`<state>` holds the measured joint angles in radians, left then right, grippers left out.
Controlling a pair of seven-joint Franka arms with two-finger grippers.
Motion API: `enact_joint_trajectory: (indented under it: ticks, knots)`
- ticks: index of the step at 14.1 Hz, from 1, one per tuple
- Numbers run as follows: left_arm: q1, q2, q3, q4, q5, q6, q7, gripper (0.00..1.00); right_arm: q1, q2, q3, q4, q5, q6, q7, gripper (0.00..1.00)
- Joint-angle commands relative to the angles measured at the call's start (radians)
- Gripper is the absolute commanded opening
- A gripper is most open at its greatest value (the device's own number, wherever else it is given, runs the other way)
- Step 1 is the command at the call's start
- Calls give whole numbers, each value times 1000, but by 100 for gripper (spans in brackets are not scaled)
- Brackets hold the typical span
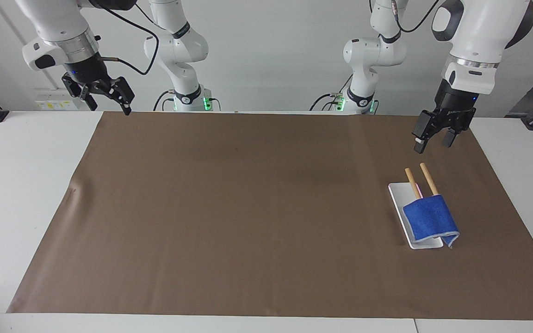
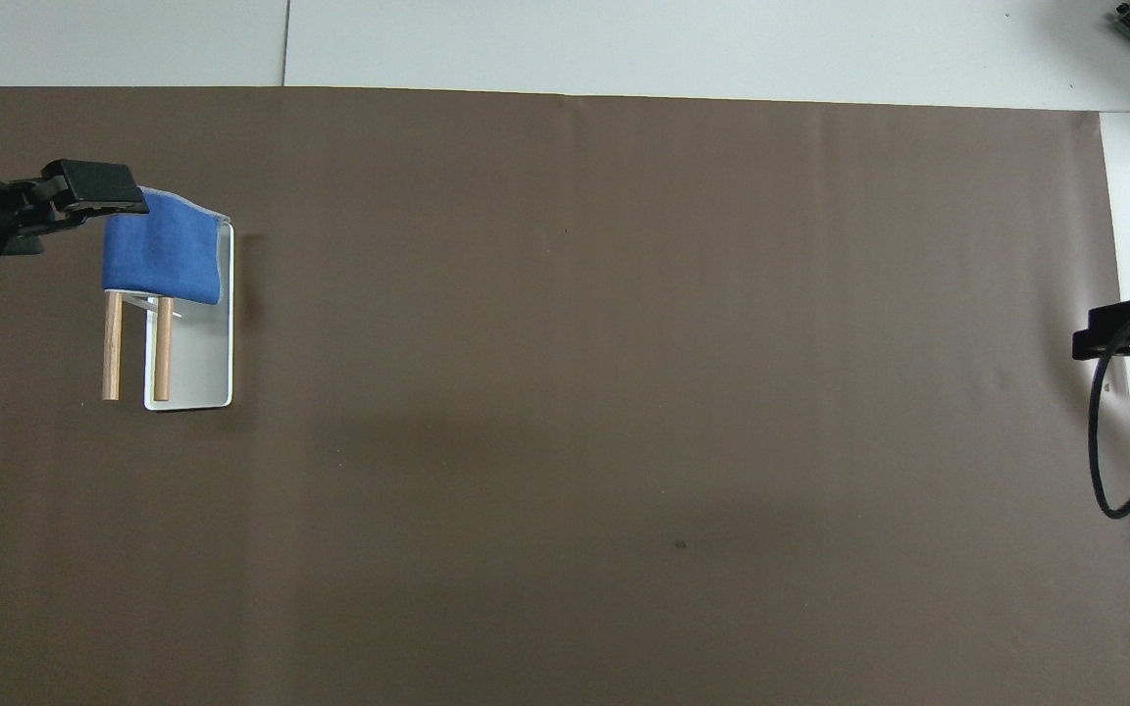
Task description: Right arm passes towel to left arm to hang
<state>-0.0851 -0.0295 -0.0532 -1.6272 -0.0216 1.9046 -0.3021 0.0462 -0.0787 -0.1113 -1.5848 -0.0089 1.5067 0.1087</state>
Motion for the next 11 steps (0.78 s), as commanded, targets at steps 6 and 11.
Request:
enact_joint_trajectory:
  ticks: [6, 11]
  knots:
    - [4, 17, 7, 149, 68, -343, 394, 100, -6, -1, 28, 25, -10, -25, -18, 100]
    - [5, -3, 6, 127, 63, -409, 399, 100, -5, -3, 28, 22, -13, -25, -14, 100]
